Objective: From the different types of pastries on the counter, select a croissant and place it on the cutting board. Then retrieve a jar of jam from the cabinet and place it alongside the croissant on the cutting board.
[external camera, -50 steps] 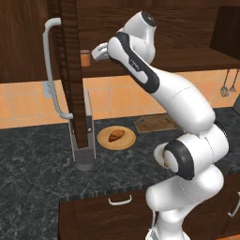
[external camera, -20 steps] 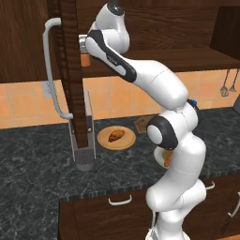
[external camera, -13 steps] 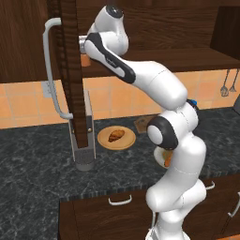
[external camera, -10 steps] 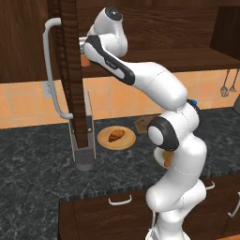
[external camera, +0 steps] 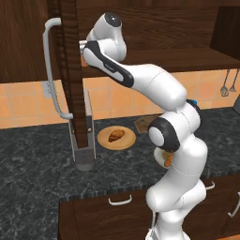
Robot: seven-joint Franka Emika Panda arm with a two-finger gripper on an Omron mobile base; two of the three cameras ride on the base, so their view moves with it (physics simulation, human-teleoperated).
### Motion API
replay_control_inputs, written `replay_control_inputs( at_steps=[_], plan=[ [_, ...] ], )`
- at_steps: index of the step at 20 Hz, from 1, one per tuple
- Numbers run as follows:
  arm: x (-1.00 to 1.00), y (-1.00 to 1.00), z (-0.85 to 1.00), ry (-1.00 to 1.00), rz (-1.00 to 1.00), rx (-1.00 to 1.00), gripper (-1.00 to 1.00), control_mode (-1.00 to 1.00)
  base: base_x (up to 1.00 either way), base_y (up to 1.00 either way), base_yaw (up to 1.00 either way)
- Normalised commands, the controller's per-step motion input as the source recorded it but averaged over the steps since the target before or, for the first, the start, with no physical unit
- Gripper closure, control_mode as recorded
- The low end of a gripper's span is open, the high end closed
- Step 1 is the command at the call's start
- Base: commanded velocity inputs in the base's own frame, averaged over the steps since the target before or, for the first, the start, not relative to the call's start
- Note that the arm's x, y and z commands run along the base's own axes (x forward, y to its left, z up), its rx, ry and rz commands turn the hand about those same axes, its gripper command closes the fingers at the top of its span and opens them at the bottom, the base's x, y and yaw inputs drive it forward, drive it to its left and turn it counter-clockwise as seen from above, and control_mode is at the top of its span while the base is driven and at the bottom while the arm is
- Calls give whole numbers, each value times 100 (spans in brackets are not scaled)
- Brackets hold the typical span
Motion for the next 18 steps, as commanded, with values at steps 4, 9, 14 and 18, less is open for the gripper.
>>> replay_control_inputs(
  at_steps=[4,9,14,18],
  plan=[
    [13,6,0,0,0,0,-100,-100,0,0,0],
    [11,14,0,-1,-1,0,-100,-100,0,0,0],
    [8,13,0,0,-2,0,-100,-100,0,0,0],
    [4,9,0,0,-1,0,100,-100,0,0,0]
  ],
)
